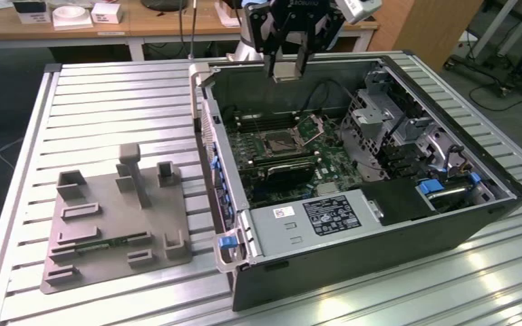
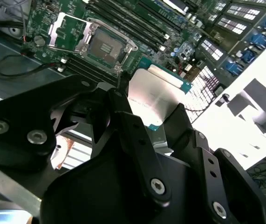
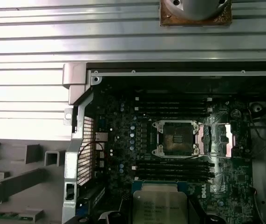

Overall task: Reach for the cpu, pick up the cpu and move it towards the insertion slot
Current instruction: 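Pick up the cpu and move it towards the insertion slot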

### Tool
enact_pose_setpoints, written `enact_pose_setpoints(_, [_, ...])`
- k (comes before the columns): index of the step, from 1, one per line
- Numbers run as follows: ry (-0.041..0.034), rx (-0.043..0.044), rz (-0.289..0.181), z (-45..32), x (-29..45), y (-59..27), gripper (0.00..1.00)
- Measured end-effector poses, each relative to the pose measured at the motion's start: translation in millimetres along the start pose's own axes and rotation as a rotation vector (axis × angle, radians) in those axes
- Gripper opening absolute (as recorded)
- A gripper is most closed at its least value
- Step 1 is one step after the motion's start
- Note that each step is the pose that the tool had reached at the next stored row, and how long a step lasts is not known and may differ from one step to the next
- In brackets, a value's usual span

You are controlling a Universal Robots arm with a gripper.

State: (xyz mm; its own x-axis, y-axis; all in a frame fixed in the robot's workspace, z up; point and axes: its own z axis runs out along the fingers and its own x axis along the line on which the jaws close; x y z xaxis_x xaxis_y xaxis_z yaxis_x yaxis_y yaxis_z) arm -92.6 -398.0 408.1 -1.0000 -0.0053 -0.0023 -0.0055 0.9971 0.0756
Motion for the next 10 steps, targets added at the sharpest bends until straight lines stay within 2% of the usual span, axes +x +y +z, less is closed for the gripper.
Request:
enact_pose_setpoints(3, [-0.0002,0.0,0.0,1.1,-1.2,3.8,0.54])
enact_pose_setpoints(10, [-0.0003,-0.0001,0.002,4.9,-1.3,19.1,0.54])
